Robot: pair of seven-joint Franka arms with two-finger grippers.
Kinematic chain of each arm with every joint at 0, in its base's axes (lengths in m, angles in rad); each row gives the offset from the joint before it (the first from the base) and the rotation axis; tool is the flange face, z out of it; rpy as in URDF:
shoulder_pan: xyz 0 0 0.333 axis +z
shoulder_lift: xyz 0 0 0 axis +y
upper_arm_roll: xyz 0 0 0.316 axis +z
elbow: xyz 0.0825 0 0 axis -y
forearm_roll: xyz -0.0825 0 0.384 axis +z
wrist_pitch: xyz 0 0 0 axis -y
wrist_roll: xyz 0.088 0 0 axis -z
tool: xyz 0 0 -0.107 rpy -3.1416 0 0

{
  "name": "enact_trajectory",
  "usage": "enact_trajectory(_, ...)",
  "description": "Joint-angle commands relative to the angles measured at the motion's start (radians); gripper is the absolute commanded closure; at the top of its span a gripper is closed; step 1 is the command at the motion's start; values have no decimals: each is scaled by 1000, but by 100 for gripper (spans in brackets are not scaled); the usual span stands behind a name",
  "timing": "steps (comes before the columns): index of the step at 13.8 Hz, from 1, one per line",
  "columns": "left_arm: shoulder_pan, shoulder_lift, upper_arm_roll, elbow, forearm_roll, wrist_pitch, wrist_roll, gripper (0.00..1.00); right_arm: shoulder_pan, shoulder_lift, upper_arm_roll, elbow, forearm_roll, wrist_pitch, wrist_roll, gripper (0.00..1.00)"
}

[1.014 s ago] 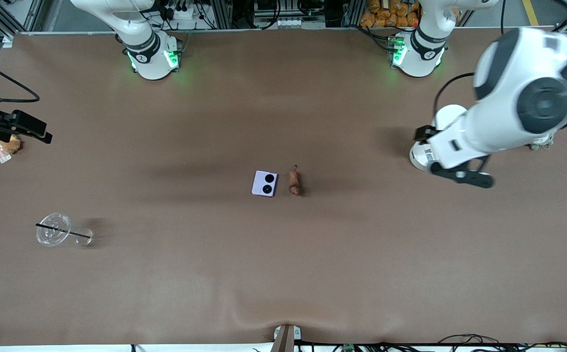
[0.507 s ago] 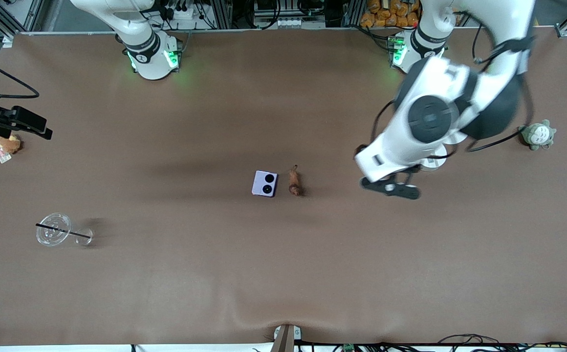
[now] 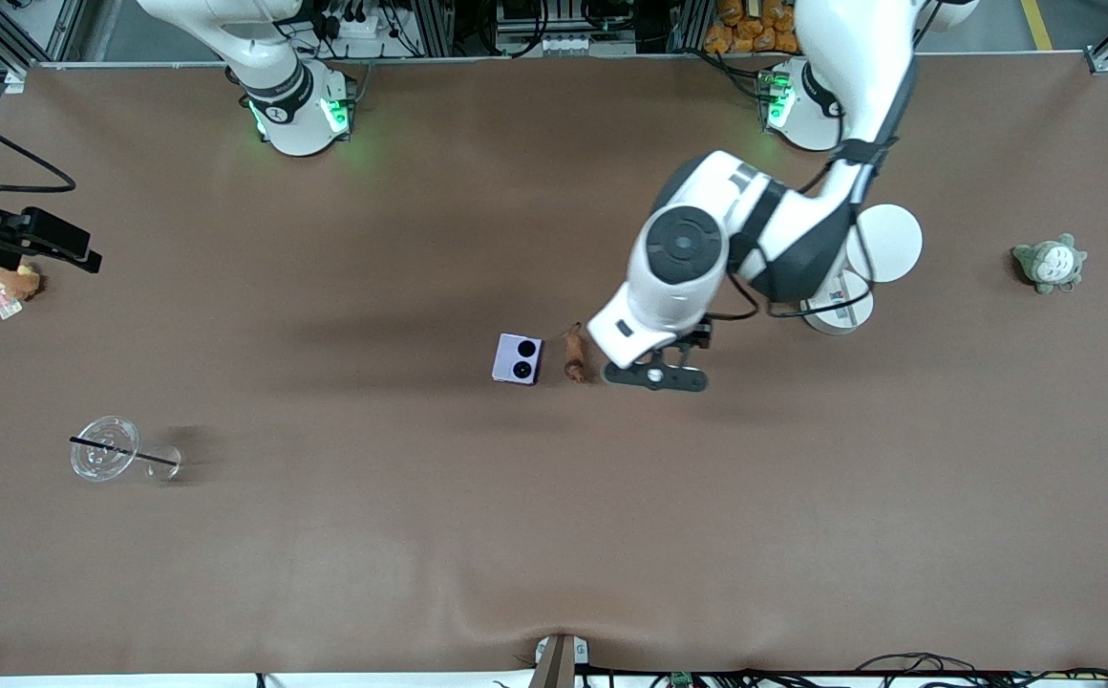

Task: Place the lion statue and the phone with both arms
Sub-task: 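Move the left gripper toward the brown lion statue beside the phone, then lower the left gripper onto the lion statue and close it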

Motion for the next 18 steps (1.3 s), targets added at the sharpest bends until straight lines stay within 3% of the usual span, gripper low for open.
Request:
enact_trajectory(1, -29, 73, 11, 30, 11, 80, -43, 0, 6, -8, 0, 0, 13, 5, 9, 0)
enact_trajectory(4, -60, 136, 12, 29, 15, 203, -126, 0, 11, -3, -2, -2, 11, -4, 10, 0)
enact_trajectory(11, -105, 233, 16, 26, 22, 312, -209, 0, 0, 20, -3, 2, 25, 4, 7, 0)
enact_trajectory(18, -118, 266, 16, 26, 21, 351, -262, 23, 64, 121, 0, 3, 39, -16, 4, 0)
